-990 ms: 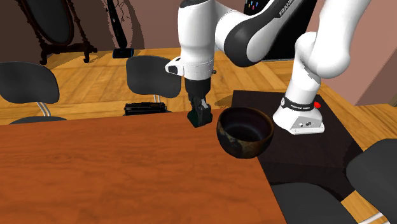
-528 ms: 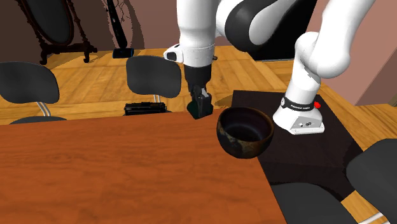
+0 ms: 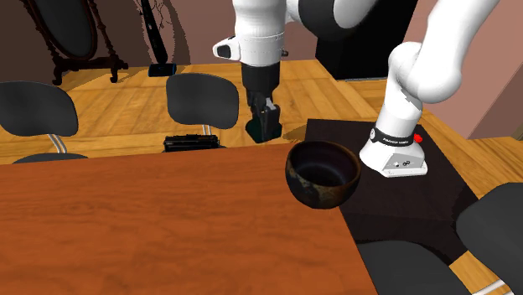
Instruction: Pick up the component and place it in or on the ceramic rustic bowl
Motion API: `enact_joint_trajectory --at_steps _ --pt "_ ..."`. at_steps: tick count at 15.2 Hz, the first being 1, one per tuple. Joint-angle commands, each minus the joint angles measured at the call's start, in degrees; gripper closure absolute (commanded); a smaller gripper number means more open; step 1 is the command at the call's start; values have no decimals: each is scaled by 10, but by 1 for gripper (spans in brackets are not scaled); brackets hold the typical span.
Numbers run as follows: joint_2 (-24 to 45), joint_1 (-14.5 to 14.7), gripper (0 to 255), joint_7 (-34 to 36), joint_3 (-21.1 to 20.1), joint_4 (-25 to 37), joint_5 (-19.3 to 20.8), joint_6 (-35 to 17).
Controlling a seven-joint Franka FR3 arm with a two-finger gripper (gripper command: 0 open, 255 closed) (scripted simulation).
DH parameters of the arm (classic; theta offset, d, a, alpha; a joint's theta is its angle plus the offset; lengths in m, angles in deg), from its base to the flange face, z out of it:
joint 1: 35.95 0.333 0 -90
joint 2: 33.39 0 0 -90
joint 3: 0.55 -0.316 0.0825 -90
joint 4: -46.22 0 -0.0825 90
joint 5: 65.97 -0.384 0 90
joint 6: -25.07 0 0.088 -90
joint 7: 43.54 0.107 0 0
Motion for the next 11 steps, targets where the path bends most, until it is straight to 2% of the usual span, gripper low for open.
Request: enact_joint_trajectory --at_steps 1,7,11 --pt "-6 0 255 -2 2 9 -2 15" --pt "-21 0 255 -6 7 38 -5 58" --pt "-94 29 255 10 -5 -23 -43 64"
